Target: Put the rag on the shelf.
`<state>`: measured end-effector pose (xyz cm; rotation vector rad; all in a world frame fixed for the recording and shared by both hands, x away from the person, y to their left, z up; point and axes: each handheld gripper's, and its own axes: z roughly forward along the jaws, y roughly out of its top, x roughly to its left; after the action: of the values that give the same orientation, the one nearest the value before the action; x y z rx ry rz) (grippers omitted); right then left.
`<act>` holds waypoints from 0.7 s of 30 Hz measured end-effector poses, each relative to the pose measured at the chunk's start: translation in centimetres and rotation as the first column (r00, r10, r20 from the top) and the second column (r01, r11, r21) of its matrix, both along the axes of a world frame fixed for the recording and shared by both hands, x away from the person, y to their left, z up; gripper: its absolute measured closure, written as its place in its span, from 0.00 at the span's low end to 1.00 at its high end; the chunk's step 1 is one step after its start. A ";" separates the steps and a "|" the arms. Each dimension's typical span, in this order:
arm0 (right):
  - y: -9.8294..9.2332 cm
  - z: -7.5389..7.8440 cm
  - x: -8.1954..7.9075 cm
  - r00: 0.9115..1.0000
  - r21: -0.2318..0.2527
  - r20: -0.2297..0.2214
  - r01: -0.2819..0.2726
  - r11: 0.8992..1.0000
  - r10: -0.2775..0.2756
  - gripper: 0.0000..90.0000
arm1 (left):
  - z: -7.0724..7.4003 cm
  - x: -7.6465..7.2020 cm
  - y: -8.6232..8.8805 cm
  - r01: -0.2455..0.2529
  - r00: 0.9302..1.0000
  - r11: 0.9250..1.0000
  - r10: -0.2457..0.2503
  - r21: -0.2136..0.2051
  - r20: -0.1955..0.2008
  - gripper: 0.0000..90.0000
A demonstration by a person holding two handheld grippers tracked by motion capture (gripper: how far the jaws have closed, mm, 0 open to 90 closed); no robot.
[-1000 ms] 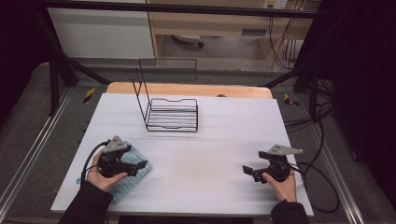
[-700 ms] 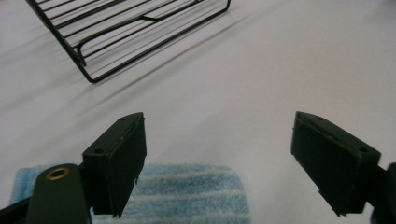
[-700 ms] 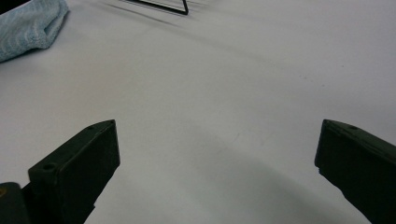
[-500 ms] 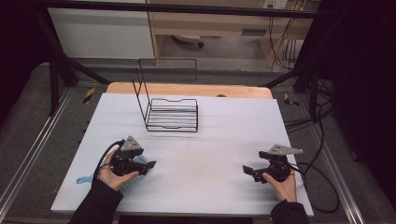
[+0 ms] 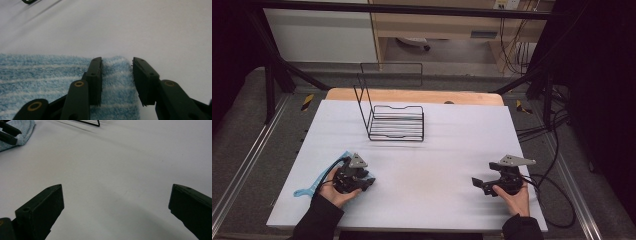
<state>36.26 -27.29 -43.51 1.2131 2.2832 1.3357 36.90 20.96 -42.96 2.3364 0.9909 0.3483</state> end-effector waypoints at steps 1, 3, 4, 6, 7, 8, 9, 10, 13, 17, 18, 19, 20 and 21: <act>0.0 0.0 0.0 1.000 -0.001 0.000 -0.001 1.000 0.001 0.01 | 0.0 0.0 0.0 -0.004 1.000 1.000 0.004 -0.002 -0.003 0.69; 0.0 0.0 0.0 1.000 0.000 0.001 -0.002 1.000 0.002 0.01 | -0.1 0.1 0.0 -0.010 1.000 1.000 0.010 0.002 -0.009 0.71; 0.0 0.0 0.0 1.000 0.000 0.000 -0.002 1.000 0.002 0.01 | -0.1 0.1 0.0 -0.010 1.000 1.000 0.010 0.002 -0.009 0.73; 0.0 0.0 0.0 1.000 0.000 0.001 -0.001 1.000 0.001 0.01 | -0.1 0.2 0.0 -0.024 1.000 1.000 0.024 0.004 -0.012 0.77; 0.0 0.0 0.0 1.000 0.001 -0.001 -0.001 1.000 0.001 0.01 | -0.1 0.3 0.0 -0.027 1.000 1.000 0.027 0.004 -0.013 0.80; 0.0 0.0 0.0 1.000 0.000 -0.001 -0.001 1.000 0.001 0.01 | -0.1 0.3 0.1 -0.029 0.999 1.000 0.029 0.002 -0.017 0.82; 0.0 0.0 0.0 1.000 0.001 -0.001 -0.001 1.000 0.001 0.01 | -0.1 0.3 0.1 -0.029 0.999 1.000 0.029 0.002 -0.017 0.83; 0.0 0.0 0.0 1.000 0.001 -0.002 0.000 1.000 0.000 0.01 | 0.0 0.4 0.2 -0.036 0.999 0.999 0.036 -0.007 -0.022 0.85; 0.0 0.0 0.0 1.000 0.002 -0.001 -0.001 1.000 0.001 0.01 | 0.1 0.4 0.5 -0.046 0.999 0.999 0.045 -0.030 -0.027 0.88; 0.0 -0.1 0.0 1.000 -0.002 -0.001 -0.005 1.000 0.005 0.01 | 0.5 0.4 0.9 -0.065 0.998 0.994 0.064 -0.086 -0.019 0.90; 0.1 -0.1 0.0 1.000 0.001 -0.003 -0.003 1.000 0.003 0.01 | 0.7 0.4 1.1 -0.072 0.997 0.992 0.071 -0.104 -0.014 0.90; 0.1 -0.1 0.1 1.000 -0.001 0.000 -0.004 1.000 0.004 0.01 | 0.9 0.3 1.2 -0.077 0.997 0.990 0.077 -0.118 -0.010 0.90; 0.1 -0.1 0.1 1.000 -0.001 0.000 -0.005 1.000 0.005 0.01 | 1.1 0.3 1.3 -0.082 0.997 0.988 0.082 -0.132 -0.002 0.90; 0.1 -0.1 0.0 1.000 0.000 -0.003 -0.004 1.000 0.004 0.01 | 1.2 0.3 1.5 -0.087 0.996 0.985 0.088 -0.152 -0.001 0.90</act>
<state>36.31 -27.23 -43.57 1.2112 2.2892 1.3359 37.21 22.43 -41.72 2.1589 1.0813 0.3030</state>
